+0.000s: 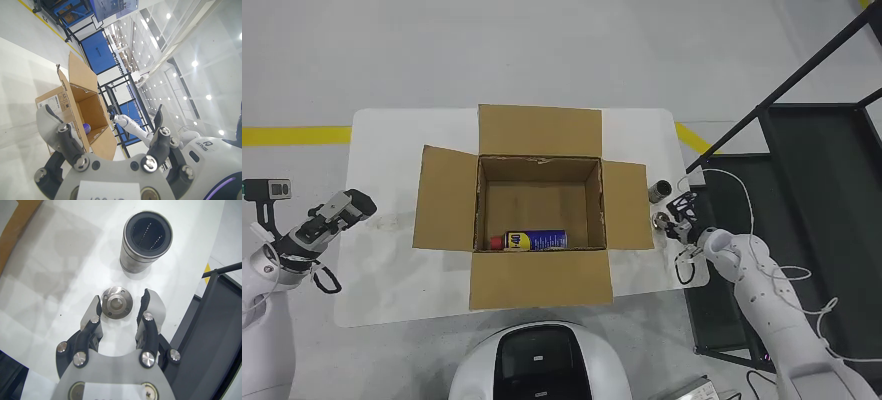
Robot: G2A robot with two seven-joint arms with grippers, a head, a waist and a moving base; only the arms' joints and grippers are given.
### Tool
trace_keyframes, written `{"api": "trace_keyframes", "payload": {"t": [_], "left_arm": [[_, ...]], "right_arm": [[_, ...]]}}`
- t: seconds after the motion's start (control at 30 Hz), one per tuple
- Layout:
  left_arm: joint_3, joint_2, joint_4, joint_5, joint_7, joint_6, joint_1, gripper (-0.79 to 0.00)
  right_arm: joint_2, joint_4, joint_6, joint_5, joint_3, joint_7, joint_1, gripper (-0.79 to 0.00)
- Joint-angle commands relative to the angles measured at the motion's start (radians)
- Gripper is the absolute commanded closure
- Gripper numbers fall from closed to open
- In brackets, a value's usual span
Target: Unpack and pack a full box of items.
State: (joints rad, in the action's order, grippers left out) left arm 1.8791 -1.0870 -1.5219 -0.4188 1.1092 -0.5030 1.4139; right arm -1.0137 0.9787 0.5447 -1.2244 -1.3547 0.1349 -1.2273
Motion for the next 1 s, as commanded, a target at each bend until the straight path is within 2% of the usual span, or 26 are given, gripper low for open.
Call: {"api": "trace_keyframes", "payload": {"t": [0.0, 0.07, 0.13, 0.27, 0.33, 0.4, 0.53, 0.63, 0.67, 0.7, 0.97], "left_arm": [[0.000, 0.000, 0.000, 0.000, 0.000, 0.000, 0.000, -0.785], [0.000, 0.000, 0.000, 0.000, 0.000, 0.000, 0.000, -0.785], [0.000, 0.000, 0.000, 0.000, 0.000, 0.000, 0.000, -0.785], [0.000, 0.000, 0.000, 0.000, 0.000, 0.000, 0.000, -0.785], [0.000, 0.000, 0.000, 0.000, 0.000, 0.000, 0.000, -0.785], [0.000, 0.000, 0.000, 0.000, 0.000, 0.000, 0.000, -0.785], [0.000, 0.000, 0.000, 0.000, 0.000, 0.000, 0.000, -0.785], [0.000, 0.000, 0.000, 0.000, 0.000, 0.000, 0.000, -0.785], [0.000, 0.000, 0.000, 0.000, 0.000, 0.000, 0.000, -0.785], [0.000, 0.000, 0.000, 0.000, 0.000, 0.000, 0.000, -0.785], [0.000, 0.000, 0.000, 0.000, 0.000, 0.000, 0.000, -0.785]], "right_arm": [[-0.001, -0.008, -0.001, -0.004, 0.006, -0.003, 0.004, -0.391], [-0.003, -0.016, -0.003, -0.006, 0.011, -0.006, 0.009, -0.379], [-0.005, -0.024, -0.006, -0.008, 0.017, -0.008, 0.015, -0.302], [-0.009, -0.037, -0.015, -0.018, 0.030, -0.009, 0.024, -0.336], [-0.010, -0.041, -0.018, -0.023, 0.035, -0.010, 0.028, -0.326], [-0.011, -0.045, -0.023, -0.029, 0.039, -0.011, 0.031, -0.280], [-0.013, -0.051, -0.029, -0.036, 0.046, -0.016, 0.035, -0.289], [-0.015, -0.053, -0.030, -0.038, 0.052, -0.019, 0.039, -0.197], [-0.015, -0.054, -0.032, -0.040, 0.053, -0.020, 0.040, -0.068], [-0.015, -0.054, -0.032, -0.043, 0.054, -0.021, 0.042, 0.000], [-0.012, -0.040, -0.048, -0.072, 0.049, -0.035, 0.038, 0.000]]}}
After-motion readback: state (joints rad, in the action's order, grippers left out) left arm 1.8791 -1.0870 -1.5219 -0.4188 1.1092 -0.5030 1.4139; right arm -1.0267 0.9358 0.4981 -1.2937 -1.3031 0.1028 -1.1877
